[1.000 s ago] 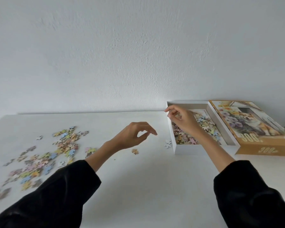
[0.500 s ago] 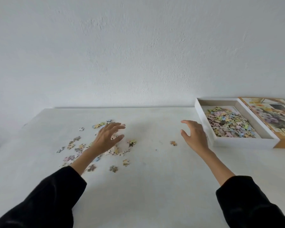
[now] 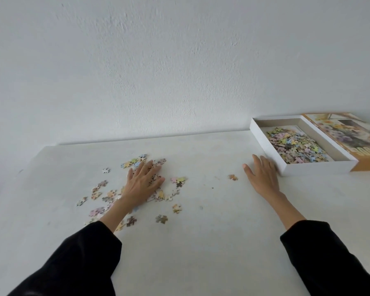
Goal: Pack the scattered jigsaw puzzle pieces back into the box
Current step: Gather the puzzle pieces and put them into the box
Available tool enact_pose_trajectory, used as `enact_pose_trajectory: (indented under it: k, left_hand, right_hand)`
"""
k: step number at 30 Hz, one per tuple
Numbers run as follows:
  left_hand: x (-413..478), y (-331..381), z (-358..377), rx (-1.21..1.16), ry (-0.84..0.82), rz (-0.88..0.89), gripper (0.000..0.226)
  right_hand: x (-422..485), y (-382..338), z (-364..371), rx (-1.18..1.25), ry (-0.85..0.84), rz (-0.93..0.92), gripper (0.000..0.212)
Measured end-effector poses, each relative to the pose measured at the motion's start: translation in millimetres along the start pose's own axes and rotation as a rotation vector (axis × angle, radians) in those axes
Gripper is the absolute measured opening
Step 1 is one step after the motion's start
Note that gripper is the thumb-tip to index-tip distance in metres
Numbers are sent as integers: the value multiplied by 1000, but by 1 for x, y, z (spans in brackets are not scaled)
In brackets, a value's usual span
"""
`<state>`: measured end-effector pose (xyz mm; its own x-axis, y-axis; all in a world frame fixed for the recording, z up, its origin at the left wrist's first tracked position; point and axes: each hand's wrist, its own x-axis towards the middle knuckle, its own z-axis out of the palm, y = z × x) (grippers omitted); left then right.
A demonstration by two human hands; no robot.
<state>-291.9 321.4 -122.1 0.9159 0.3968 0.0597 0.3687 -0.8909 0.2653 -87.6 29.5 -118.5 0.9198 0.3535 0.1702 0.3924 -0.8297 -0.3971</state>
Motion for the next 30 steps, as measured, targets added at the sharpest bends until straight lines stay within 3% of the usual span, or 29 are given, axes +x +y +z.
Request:
enact_pose_trajectory:
  k: [8, 13, 17, 21, 30]
  left_hand:
    - [-1, -1, 1, 12, 7, 13, 81]
    - [-1, 0, 1, 21, 16, 19, 54]
    - [-1, -1, 0, 1, 17, 17, 70]
    - [-1, 0, 0, 2, 24, 11, 55]
    - [-1, 2, -3, -53, 37, 11, 50]
  right_hand:
    - [-18, -18, 5, 80, -9, -20, 48]
    - [-37, -48, 16, 127, -31, -99, 45]
    - [-52, -77, 26, 127, -86, -171, 46]
    - [-68, -106, 33, 159, -168, -268, 47]
    - [-96, -157, 52, 262, -285, -500, 45]
